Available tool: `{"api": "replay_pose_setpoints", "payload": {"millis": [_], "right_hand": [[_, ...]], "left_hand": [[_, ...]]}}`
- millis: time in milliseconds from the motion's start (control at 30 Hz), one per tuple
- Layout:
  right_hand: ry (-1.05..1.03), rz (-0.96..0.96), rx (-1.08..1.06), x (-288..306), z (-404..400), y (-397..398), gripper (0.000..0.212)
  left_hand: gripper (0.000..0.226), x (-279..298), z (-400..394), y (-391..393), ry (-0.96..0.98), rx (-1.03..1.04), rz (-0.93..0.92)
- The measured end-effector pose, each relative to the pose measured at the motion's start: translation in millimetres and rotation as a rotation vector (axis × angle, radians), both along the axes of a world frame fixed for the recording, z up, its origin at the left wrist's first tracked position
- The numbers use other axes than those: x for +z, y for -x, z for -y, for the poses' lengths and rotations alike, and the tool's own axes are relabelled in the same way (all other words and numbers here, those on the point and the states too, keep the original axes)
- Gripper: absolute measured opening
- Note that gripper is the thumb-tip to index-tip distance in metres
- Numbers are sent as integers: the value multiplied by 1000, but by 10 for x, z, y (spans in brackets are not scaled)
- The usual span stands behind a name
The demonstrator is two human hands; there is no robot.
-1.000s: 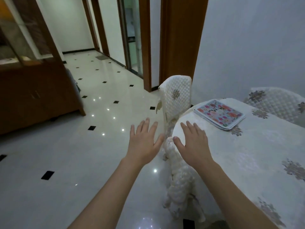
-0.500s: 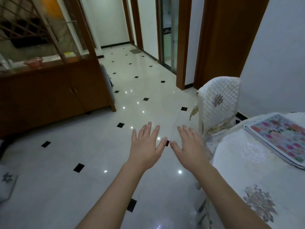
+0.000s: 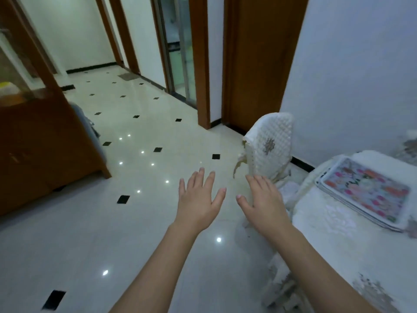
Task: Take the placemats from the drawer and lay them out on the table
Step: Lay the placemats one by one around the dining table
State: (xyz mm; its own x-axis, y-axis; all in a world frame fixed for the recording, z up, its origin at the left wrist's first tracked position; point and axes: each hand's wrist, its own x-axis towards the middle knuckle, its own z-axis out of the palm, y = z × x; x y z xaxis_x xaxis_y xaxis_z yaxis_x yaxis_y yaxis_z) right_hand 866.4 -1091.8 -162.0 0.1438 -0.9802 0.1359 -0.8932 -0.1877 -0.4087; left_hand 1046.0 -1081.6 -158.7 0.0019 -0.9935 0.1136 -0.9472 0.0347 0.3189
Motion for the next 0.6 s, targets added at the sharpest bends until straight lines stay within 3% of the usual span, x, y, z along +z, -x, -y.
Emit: {"api": "replay_pose_setpoints", "payload": {"millis": [300, 600], "right_hand": [[28, -31, -447, 178, 93, 1192, 64], [57, 23, -700, 282, -49, 2384, 64]], "left_hand": [[62, 144, 842, 1331, 48, -467, -26], [63, 259, 1033, 2611, 48, -659, 8]]}}
